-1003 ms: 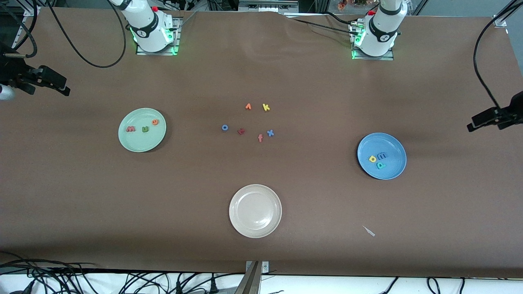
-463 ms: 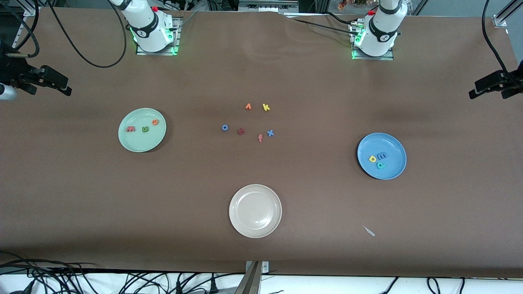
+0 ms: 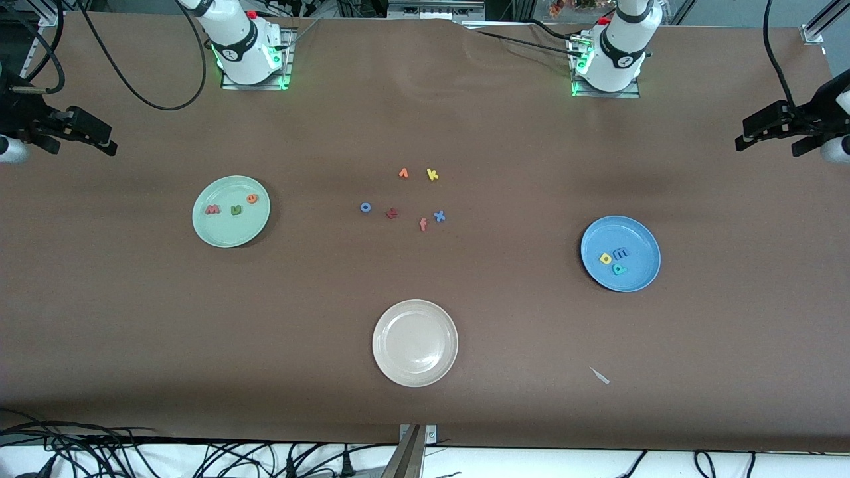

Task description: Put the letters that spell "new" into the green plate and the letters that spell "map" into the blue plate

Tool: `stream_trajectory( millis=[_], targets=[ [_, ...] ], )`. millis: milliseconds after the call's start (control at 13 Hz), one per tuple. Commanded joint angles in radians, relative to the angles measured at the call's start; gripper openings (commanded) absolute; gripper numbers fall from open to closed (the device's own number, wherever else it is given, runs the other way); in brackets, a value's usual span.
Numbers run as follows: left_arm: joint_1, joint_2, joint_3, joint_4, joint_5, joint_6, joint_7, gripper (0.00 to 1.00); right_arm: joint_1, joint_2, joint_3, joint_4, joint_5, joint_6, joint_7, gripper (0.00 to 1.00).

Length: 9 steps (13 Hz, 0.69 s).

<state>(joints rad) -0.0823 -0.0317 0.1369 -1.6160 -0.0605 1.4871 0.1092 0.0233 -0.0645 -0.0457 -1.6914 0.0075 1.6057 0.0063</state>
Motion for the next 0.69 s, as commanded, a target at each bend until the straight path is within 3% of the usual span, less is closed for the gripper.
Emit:
stream_trajectory(
  millis=[0, 617],
  targets=[
    [-0.016, 0.009, -0.051, -0.005, 0.034, 0.005, 0.015, 1.0, -0.005, -0.008, 0.004, -0.004, 0.015, -0.001, -0.005, 1.0],
    [-0.004, 0.018, -0.066, -0.009, 0.044, 0.022, 0.018, 1.0, -0.005, -0.008, 0.006, -0.004, 0.014, -0.003, -0.003, 1.0]
  ],
)
